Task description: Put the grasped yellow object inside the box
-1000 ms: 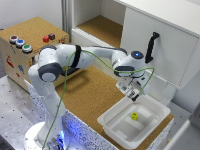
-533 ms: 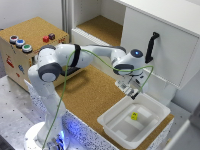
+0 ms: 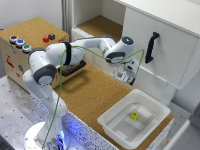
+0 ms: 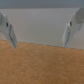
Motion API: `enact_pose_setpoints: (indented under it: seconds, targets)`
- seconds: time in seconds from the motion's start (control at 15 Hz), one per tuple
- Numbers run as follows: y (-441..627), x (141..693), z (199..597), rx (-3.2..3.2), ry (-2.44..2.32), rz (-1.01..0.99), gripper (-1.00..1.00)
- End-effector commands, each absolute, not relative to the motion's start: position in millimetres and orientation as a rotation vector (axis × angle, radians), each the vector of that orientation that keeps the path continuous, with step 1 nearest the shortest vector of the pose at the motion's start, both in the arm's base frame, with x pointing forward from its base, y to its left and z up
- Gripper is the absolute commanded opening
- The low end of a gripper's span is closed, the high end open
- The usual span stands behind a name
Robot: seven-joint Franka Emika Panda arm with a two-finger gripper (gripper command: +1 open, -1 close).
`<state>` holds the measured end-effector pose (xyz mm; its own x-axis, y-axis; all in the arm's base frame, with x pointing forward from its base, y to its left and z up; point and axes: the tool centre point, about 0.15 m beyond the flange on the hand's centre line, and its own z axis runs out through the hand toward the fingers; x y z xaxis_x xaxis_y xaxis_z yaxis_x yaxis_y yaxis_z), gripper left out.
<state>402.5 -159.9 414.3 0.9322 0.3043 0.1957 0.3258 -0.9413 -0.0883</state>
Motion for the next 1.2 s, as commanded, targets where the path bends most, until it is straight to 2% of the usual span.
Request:
enact_pose_setpoints:
  seconds: [0.0,0.33,0.67,1.13]
  targets:
    - [-67,376,411,-2.897,-0.740,-0.388,1.00]
    - [27,358,409,-2.909,-0.930,-0.357,1.00]
    - [112,360,428,-2.971,-0.858,-0.414,1.00]
    - [97,348,428,-3.089,-0.470,-0.401,1.00]
